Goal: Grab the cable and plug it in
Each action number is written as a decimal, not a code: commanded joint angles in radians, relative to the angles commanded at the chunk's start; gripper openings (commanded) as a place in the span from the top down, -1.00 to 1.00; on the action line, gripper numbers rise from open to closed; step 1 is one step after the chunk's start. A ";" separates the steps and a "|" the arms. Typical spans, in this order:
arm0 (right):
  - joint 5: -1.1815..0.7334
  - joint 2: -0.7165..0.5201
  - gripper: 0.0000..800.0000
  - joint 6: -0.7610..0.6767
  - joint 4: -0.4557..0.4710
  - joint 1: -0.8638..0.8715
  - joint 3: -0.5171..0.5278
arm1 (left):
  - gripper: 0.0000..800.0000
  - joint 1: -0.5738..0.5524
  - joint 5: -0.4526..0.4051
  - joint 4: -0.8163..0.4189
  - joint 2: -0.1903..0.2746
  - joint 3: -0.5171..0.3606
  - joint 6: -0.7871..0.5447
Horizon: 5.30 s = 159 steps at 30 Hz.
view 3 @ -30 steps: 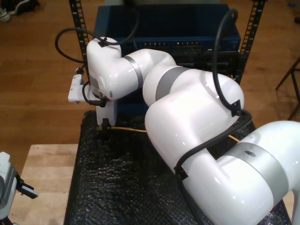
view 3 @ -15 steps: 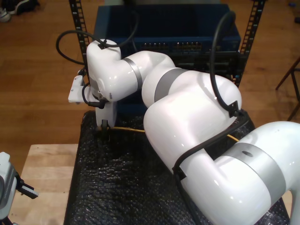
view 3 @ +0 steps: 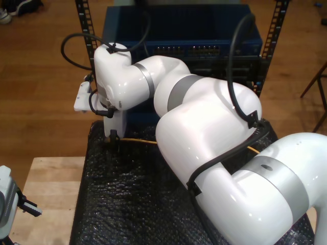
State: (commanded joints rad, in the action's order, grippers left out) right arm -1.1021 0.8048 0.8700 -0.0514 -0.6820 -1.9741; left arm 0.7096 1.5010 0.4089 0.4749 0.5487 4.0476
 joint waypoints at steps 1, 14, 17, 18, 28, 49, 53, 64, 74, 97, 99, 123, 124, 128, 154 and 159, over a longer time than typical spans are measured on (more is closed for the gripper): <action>0.000 0.000 -0.25 0.000 0.000 0.000 -0.003 | -1.00 0.000 0.002 0.000 0.000 0.000 0.000; -0.002 0.000 -0.01 -0.002 0.032 0.000 -0.002 | -1.00 0.000 0.002 0.000 0.000 0.000 0.000; -0.002 0.000 0.03 -0.002 0.035 0.000 -0.002 | -1.00 0.000 0.000 0.000 0.000 0.000 0.000; -0.002 0.000 0.04 -0.002 0.035 0.000 -0.002 | -1.00 0.000 0.002 0.000 0.000 0.000 0.000; -0.003 0.000 0.09 -0.002 0.035 -0.006 -0.003 | -1.00 0.000 0.000 0.000 -0.003 0.000 0.000; -0.003 0.000 0.27 -0.003 0.037 -0.014 0.002 | -1.00 0.000 0.002 0.000 -0.005 0.002 0.000; -0.003 0.000 0.32 -0.003 0.046 -0.014 0.002 | -1.00 0.000 0.002 0.000 -0.005 0.002 0.000; -0.003 -0.005 0.52 -0.008 0.057 -0.014 0.003 | -1.00 0.000 0.002 0.000 -0.005 0.003 0.000; -0.005 -0.003 0.62 -0.008 0.057 -0.014 0.003 | -1.00 0.000 0.002 0.000 -0.005 0.003 0.000; -0.061 -0.029 0.99 -0.002 0.048 -0.005 -0.003 | -1.00 0.000 0.002 0.000 -0.009 0.005 0.000; -0.071 -0.038 0.99 0.000 0.046 -0.002 -0.002 | -1.00 0.000 0.002 0.000 -0.011 0.005 0.002; -0.293 -0.146 0.99 0.178 -0.141 0.130 0.011 | -1.00 0.000 0.063 0.003 -0.012 0.021 0.000; -0.304 -0.147 0.99 0.184 -0.141 0.137 0.011 | -1.00 -0.002 0.064 0.003 -0.012 0.023 0.000; -0.347 -0.166 0.99 0.216 -0.189 0.173 0.012 | -1.00 -0.005 0.068 0.003 -0.018 0.029 0.000; -0.315 -0.370 0.99 0.434 -0.299 0.321 0.238 | -1.00 -0.077 0.068 0.077 -0.031 0.057 0.058; -0.270 -0.437 0.99 0.450 -0.299 0.330 0.344 | -1.00 -0.097 0.066 0.078 -0.032 0.064 0.074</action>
State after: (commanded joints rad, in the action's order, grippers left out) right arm -1.3721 0.3675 1.3195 -0.3506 -0.3521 -1.6304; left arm 0.6130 1.5670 0.4872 0.4427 0.6132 4.1213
